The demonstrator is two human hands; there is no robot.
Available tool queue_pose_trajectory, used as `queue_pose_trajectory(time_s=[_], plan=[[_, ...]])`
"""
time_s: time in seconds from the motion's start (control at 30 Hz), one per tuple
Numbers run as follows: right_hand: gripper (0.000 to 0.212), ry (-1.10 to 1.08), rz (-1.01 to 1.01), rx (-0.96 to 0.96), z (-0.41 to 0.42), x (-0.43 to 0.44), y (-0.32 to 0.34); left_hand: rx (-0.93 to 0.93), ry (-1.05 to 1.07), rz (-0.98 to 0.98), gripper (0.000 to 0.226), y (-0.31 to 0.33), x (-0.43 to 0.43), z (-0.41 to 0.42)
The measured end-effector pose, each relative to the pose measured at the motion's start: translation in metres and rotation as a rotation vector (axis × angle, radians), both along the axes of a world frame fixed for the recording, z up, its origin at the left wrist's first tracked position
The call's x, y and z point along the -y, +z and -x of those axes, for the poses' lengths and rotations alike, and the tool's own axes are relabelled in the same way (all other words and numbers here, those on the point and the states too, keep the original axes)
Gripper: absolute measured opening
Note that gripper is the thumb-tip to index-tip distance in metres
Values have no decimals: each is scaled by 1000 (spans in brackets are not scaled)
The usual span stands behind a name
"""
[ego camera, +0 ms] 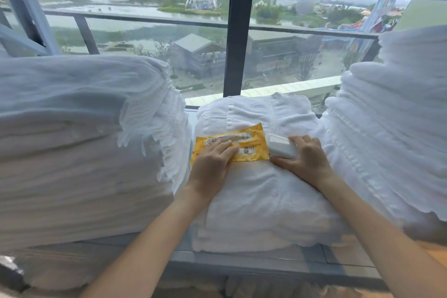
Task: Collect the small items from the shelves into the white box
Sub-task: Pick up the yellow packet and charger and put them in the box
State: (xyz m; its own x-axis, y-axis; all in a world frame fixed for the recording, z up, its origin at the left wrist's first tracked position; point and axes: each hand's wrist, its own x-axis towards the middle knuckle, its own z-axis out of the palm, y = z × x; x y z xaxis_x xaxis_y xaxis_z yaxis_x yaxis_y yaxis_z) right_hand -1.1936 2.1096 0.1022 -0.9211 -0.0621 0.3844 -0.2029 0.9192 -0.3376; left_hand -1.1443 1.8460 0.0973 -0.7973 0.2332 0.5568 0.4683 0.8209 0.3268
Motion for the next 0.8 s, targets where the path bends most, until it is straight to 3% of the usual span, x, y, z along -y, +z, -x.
queue_pose_trajectory(time_s=[0.3, 0.4, 0.53, 0.6, 0.67, 0.8], plan=[[84, -388, -27, -166, -98, 12, -11, -187, -282, -122, 38, -5, 22, -28], [85, -506, -20, -187, -145, 25, -14, -224, -385, -279, 29, 5, 23, -43], [79, -644, 36, -200, -211, 49, -12, -48, -492, -572, 18, 36, 24, -74], [80, -719, 58, -174, -247, 62, -12, 144, -512, -669, 32, 44, 25, -89], [86, -807, 84, -143, -284, 75, -16, 335, -589, -741, 40, 42, 23, -103], [87, -959, 77, -119, -353, 97, -30, 567, -718, -780, 34, 23, 14, -135]])
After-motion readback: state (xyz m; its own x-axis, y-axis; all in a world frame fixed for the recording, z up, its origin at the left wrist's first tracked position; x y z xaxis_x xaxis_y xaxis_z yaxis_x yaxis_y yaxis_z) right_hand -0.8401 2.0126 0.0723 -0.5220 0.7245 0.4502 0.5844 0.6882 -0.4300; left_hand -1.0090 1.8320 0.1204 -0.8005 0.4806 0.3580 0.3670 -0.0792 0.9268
